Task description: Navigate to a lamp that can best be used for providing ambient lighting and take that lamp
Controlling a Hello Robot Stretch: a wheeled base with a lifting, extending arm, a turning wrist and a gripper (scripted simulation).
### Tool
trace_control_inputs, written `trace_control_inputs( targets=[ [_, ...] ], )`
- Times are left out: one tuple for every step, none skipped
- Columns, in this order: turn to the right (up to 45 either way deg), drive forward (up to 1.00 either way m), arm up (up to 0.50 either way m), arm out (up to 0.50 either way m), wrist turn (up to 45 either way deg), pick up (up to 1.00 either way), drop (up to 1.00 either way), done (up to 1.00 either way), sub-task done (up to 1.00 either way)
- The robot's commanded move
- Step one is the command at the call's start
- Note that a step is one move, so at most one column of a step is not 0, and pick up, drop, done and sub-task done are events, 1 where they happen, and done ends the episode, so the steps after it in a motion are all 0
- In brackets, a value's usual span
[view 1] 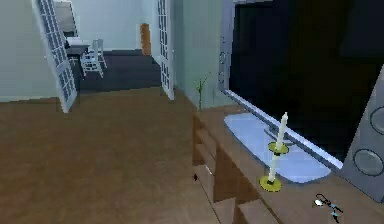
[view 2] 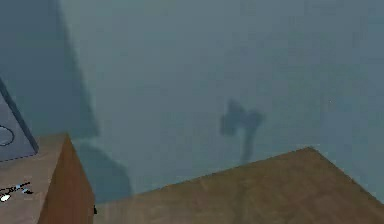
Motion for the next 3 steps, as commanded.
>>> trace_control_inputs(
  targets=[
    [-45.0,0.0,0.0,0.0,0.0,0.0,0.0,0.0,0.0],
    [-18.0,0.0,0.0,0.0,0.0,0.0,0.0,0.0,0.0],
    [0.0,0.0,0.5,0.0,0.0,0.0,0.0,0.0,0.0]
  ],
)
